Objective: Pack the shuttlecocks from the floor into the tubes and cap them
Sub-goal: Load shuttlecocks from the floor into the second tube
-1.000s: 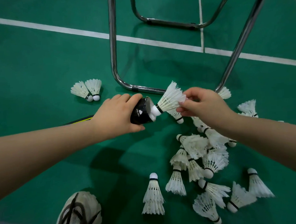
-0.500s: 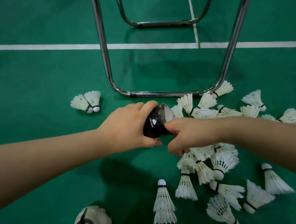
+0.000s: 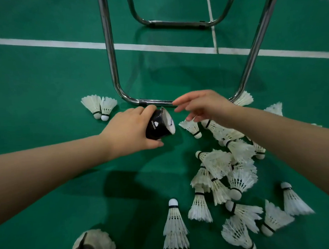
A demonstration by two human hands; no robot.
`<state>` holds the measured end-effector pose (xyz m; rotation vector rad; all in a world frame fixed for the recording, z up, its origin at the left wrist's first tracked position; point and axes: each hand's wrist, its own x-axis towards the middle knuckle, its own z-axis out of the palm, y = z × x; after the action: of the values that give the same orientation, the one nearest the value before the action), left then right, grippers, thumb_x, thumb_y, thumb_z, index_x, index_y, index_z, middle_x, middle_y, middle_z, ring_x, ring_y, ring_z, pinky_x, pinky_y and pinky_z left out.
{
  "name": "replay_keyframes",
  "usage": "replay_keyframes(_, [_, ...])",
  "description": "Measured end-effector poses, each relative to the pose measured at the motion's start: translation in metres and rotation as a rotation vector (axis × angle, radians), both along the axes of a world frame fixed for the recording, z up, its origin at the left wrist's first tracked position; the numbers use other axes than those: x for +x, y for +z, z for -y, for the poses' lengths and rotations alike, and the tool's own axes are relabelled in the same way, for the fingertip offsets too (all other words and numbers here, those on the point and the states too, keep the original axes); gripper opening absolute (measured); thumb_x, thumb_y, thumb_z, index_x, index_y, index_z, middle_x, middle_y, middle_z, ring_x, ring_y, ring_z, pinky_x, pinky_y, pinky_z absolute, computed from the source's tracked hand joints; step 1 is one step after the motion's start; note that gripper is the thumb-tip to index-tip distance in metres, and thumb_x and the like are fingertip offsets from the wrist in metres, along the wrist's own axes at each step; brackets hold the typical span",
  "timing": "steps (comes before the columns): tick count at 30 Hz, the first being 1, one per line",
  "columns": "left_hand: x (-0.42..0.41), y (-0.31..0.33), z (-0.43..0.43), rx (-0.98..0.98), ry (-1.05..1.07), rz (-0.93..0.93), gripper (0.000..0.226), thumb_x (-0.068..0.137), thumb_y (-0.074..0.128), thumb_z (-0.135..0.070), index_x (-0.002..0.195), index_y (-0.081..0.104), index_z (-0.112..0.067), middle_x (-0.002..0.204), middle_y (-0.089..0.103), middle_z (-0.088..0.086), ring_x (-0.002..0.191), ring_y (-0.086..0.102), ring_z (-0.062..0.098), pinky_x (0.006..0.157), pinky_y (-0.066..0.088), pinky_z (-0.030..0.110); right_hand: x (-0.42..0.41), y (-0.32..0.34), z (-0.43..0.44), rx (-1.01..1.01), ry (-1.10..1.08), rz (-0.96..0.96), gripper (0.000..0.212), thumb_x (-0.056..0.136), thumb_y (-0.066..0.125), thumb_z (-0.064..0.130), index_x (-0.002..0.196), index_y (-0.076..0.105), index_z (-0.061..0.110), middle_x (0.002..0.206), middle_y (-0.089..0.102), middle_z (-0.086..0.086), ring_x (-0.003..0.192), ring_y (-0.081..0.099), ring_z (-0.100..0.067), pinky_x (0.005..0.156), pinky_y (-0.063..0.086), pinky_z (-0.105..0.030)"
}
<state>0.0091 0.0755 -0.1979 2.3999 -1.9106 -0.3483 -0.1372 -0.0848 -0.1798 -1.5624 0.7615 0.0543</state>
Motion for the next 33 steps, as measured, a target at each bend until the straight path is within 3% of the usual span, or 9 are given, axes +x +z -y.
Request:
replay_keyframes(4, [-0.001, -0.005, 0.002, 0.006, 0.001, 0.004, 0.084, 0.063, 0.064, -0.066, 0.127, 0.035, -0.020, 0.108, 0.057, 0.004, 0.099, 0.053, 0.028, 0.082, 0.046, 0.040, -0.001, -0.044, 0.021, -0.633, 0.085, -0.260, 0.029, 0.090, 0.052, 0.018, 0.115, 0.061, 0.030, 0.117, 0.064, 0.004, 0.100, 0.063, -0.016, 0.088, 0.052, -0.032])
replay_keyframes(8, [-0.004, -0.009, 0.004, 0.028, -0.010, 0.001, 0.085, 0.063, 0.063, -0.067, 0.127, 0.035, -0.020, 0.108, 0.057, 0.004, 0.099, 0.054, 0.027, 0.082, 0.046, 0.040, -0.006, -0.095, 0.022, -0.972, 0.437, -0.584, 0.062, 0.090, 0.053, 0.023, 0.146, 0.025, 0.024, 0.149, 0.034, -0.001, 0.137, 0.029, -0.022, 0.111, 0.027, -0.044])
replay_keyframes(14, [-0.002, -0.012, 0.001, 0.036, -0.013, 0.012, 0.085, 0.062, 0.062, -0.067, 0.128, 0.034, -0.020, 0.107, 0.056, 0.004, 0.100, 0.053, 0.027, 0.083, 0.045, 0.040, -0.009, -0.117, 0.018, -1.379, 0.607, -0.634, 0.022, 0.088, 0.051, 0.014, 0.109, 0.055, 0.019, 0.112, 0.057, 0.000, 0.121, 0.039, -0.023, 0.113, 0.006, -0.053])
replay_keyframes(17, [-0.001, -0.015, -0.003, 0.055, -0.011, 0.021, 0.084, 0.063, 0.062, -0.067, 0.127, 0.034, -0.020, 0.106, 0.055, 0.004, 0.100, 0.053, 0.026, 0.083, 0.045, 0.040, -0.005, -0.101, 0.022, -1.206, 0.415, -0.510, 0.015, 0.091, 0.046, 0.022, 0.086, 0.060, 0.018, 0.086, 0.063, -0.001, 0.097, 0.053, -0.022, 0.109, 0.024, -0.045])
replay_keyframes(19, [0.001, -0.016, -0.005, 0.058, 0.006, 0.022, 0.083, 0.063, 0.063, -0.067, 0.126, 0.035, -0.020, 0.106, 0.055, 0.004, 0.100, 0.053, 0.027, 0.082, 0.045, 0.040, -0.004, -0.082, 0.020, -0.947, 0.149, -0.293, 0.015, 0.089, 0.049, 0.025, 0.078, 0.053, 0.017, 0.071, 0.057, -0.001, 0.073, 0.053, -0.021, 0.078, 0.042, -0.033])
replay_keyframes(21, [0.003, -0.018, -0.009, 0.062, 0.018, 0.023, 0.083, 0.063, 0.063, -0.067, 0.126, 0.035, -0.021, 0.105, 0.055, 0.004, 0.099, 0.053, 0.027, 0.081, 0.045, 0.039, -0.004, -0.062, 0.013, -0.752, -0.038, -0.110, 0.016, 0.088, 0.056, 0.024, 0.075, 0.050, 0.016, 0.063, 0.048, 0.002, 0.061, 0.044, -0.017, 0.057, 0.034, -0.029])
replay_keyframes(25, [0.006, -0.021, -0.014, 0.064, 0.029, 0.042, 0.083, 0.062, 0.063, -0.068, 0.125, 0.036, -0.021, 0.103, 0.056, 0.004, 0.095, 0.054, 0.027, 0.077, 0.045, 0.037, -0.006, -0.031, -0.020, -0.347, -0.231, 0.112, 0.012, 0.086, 0.057, 0.012, 0.076, 0.056, 0.005, 0.071, 0.056, -0.007, 0.066, 0.050, -0.018, 0.061, 0.045, -0.037])
replay_keyframes(30, [0.001, -0.018, -0.014, 0.063, 0.039, 0.022, 0.083, 0.061, 0.063, -0.067, 0.125, 0.036, -0.022, 0.103, 0.056, 0.003, 0.096, 0.053, 0.026, 0.078, 0.045, 0.037, -0.008, -0.026, -0.068, -0.271, -0.081, 0.017, 0.021, 0.092, 0.052, 0.021, 0.072, 0.054, 0.018, 0.070, 0.056, 0.006, 0.057, 0.052, -0.003, 0.051, 0.042, -0.021])
replay_keyframes(33, [-0.005, -0.020, -0.016, 0.083, 0.014, 0.022, 0.082, 0.060, 0.063, -0.068, 0.123, 0.037, -0.023, 0.101, 0.056, 0.002, 0.094, 0.054, 0.026, 0.078, 0.045, 0.037, -0.005, -0.030, -0.082, -0.233, -0.061, 0.010, 0.026, 0.092, 0.052, 0.033, 0.083, 0.066, 0.013, 0.084, 0.066, -0.009, 0.080, 0.060, -0.024, 0.078, 0.047, -0.041])
